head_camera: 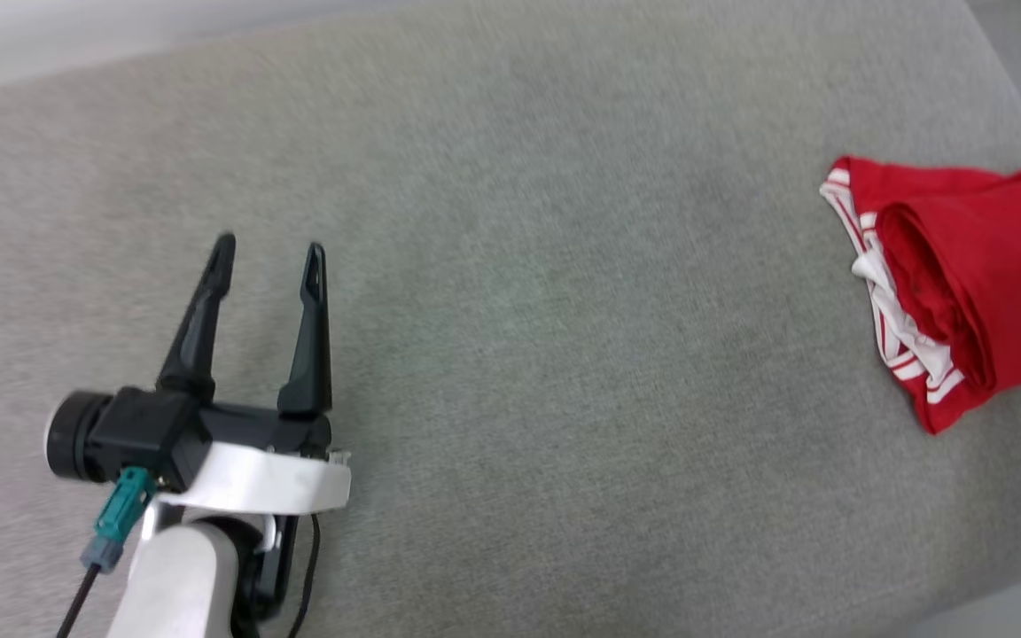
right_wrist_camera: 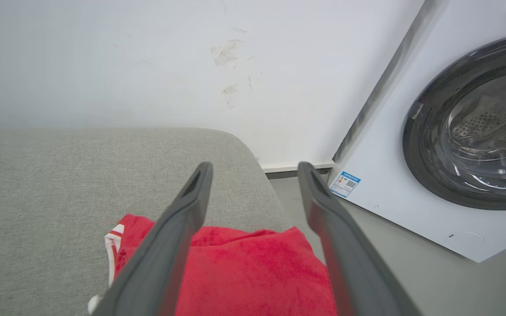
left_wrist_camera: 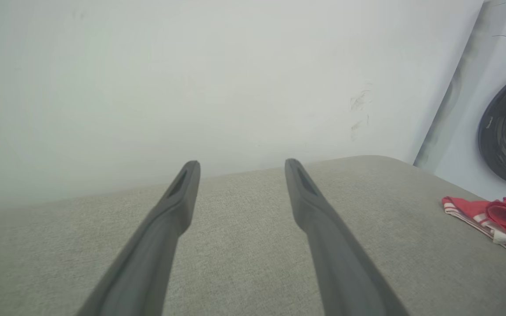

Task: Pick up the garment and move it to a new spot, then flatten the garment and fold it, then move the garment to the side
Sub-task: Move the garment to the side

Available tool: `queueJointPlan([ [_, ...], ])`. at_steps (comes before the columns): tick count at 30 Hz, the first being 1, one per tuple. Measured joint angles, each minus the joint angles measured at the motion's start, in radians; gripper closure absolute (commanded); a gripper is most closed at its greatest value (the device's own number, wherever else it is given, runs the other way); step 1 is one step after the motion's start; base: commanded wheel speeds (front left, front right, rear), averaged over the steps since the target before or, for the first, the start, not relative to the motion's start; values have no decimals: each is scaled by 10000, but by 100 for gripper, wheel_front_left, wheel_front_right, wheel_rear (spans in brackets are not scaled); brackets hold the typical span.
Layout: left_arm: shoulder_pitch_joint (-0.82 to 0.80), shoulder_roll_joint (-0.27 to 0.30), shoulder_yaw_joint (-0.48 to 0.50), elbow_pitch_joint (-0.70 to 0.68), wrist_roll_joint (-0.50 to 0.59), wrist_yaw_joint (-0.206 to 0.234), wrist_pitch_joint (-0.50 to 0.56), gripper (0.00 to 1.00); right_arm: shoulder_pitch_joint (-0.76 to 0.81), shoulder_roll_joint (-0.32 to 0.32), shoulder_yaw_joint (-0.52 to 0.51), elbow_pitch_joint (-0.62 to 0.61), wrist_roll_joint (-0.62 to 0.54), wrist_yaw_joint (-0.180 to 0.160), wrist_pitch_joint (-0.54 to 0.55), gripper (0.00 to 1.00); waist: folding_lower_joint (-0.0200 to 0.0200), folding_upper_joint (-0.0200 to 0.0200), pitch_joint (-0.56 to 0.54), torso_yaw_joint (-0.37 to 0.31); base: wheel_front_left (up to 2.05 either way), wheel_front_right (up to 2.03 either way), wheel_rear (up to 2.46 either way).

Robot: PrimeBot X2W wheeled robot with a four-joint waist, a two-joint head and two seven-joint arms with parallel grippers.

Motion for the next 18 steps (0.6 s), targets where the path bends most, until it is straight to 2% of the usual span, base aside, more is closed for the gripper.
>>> queueJointPlan([
  [5, 617, -150, 105, 142, -144, 140, -61, 0, 1470, 520, -17, -1482, 211, 0, 359, 0, -1, -1, -819, 385, 0, 0, 0],
  [12, 1431, -278, 290, 566, -263, 291, -100, 0, 3373, 1582, -27, -3367, 408, -2, 876, 0, -2, -1, -1784, 1053, 0, 0, 0],
  [18, 1880, -121, 587, 803, -311, 384, -102, 0, 4437, 2282, 558, -4721, 391, 0, 1152, 0, -2, 0, -2450, 1652, 0, 0, 0],
])
